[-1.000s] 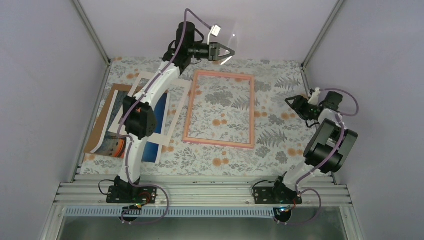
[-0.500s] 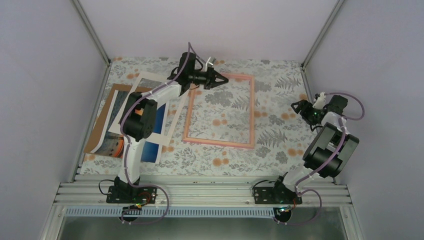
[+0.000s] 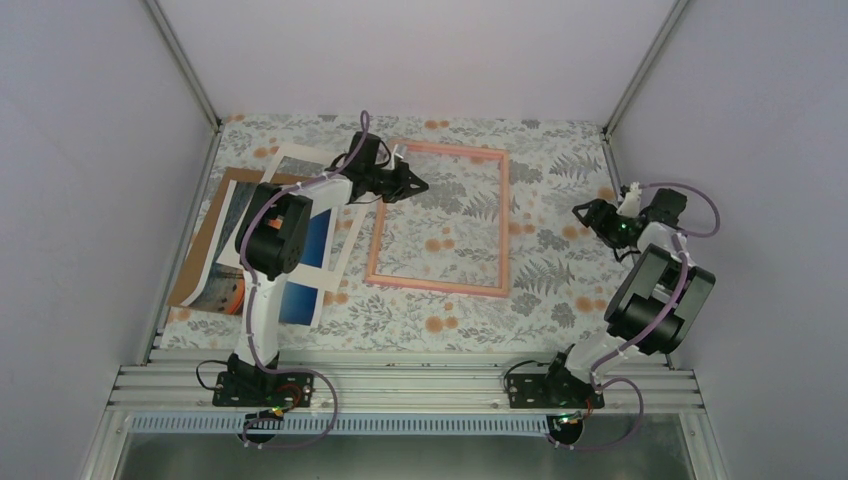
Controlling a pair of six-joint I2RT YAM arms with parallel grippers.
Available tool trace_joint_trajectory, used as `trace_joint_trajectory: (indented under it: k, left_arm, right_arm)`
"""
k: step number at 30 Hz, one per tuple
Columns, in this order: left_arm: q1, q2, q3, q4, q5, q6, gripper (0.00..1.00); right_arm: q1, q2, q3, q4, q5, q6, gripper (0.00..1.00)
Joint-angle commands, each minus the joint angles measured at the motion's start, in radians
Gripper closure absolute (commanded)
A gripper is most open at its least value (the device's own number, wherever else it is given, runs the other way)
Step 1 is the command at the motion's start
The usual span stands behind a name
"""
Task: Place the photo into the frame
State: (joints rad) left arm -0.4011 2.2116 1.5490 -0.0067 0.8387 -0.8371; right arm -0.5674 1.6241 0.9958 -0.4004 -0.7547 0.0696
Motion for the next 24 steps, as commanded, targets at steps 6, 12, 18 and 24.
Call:
trace_joint_trajectory:
  k: [6, 12, 18, 24]
  left_arm:
    - [0.019, 0.036, -0.028, 0.006, -0.086, 0.034, 0.98]
    - [0.021, 0.045, -0.028, 0.004, -0.107, 0.029, 0.98]
    - [0.028, 0.057, -0.024, -0.021, -0.128, 0.044, 0.98]
    - [0.035, 0.069, -0.014, -0.043, -0.139, 0.067, 0.97]
  right_arm:
    - [0.066, 0.007, -0.016, 0.017, -0.053, -0.031, 0.23]
    - [0.094, -0.001, -0.027, 0.028, -0.054, -0.033, 0.23]
    - [0.111, -0.003, -0.024, 0.029, -0.05, -0.033, 0.23]
    - [0.119, -0.002, -0.017, 0.026, -0.048, -0.037, 0.22]
